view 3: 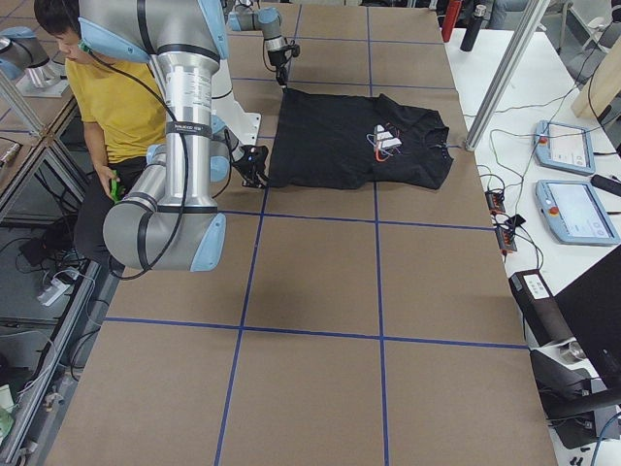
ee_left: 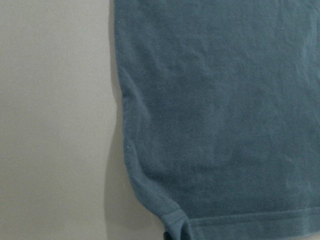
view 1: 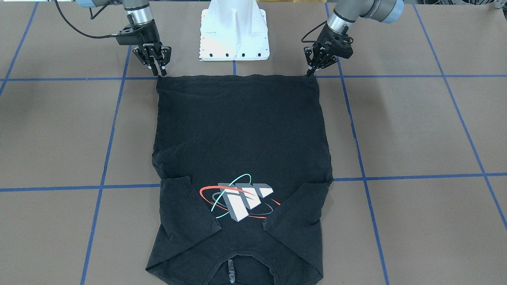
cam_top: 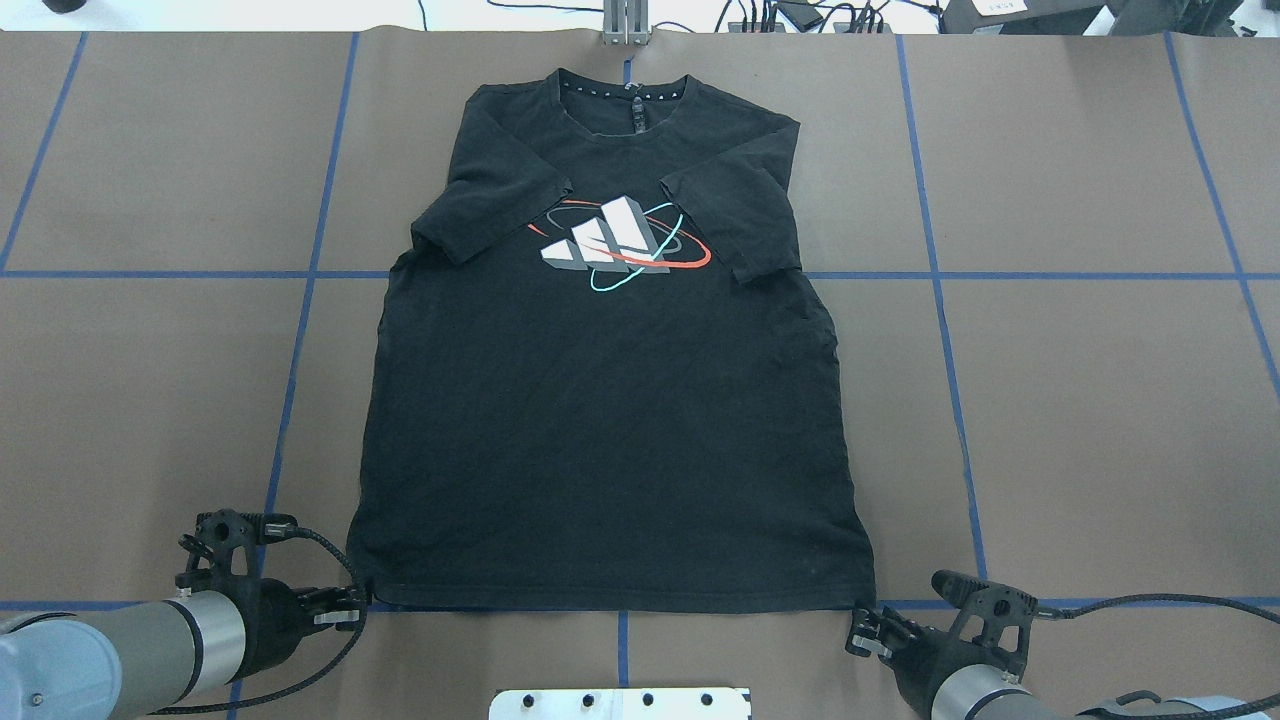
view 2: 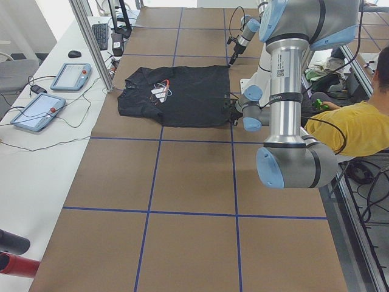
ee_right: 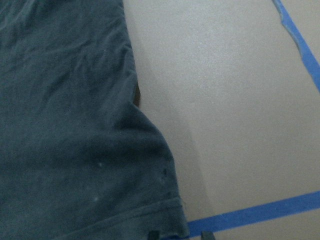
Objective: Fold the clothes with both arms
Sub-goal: 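Grasp the hem corners with both grippers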
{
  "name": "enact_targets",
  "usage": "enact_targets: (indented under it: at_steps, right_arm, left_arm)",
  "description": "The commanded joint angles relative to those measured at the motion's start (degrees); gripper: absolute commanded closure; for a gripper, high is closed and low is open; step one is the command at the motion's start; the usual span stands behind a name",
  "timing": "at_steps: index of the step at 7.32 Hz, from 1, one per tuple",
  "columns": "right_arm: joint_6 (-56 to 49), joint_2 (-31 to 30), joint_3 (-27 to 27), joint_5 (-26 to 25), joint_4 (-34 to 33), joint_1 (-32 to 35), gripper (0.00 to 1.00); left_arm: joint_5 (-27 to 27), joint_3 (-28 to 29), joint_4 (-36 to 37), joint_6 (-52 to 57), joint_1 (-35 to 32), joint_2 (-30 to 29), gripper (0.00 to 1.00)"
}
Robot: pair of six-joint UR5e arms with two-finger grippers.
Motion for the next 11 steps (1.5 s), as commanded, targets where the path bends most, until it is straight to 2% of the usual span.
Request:
enact_targets:
  at_steps: [1,3,5,11]
  right_arm:
    - [-0.28,0.22,-0.03,0.08,-0.03,-0.15,0.77]
    - [-0.63,0.05,-0.11,0.34,-0.12,0.11,0.77]
    - [-1.33,-0.04,-0.11,0.6,-0.29,0.81,0.69]
    - [-2.83,1.27,-0.9,0.78,-0.65,2.31,0.72]
  left_arm:
    - [0.02,-0.07,0.0,0.04,0.0,0.14,1.0]
    - [-0.07,-0.42,0.0,0.04,-0.09,0.14,1.0]
    - [-0.07,-0.43,0.09,0.04,-0.09,0.14,1.0]
    - [-0.33,-0.86,0.09,0.04,-0.62,0.4,1.0]
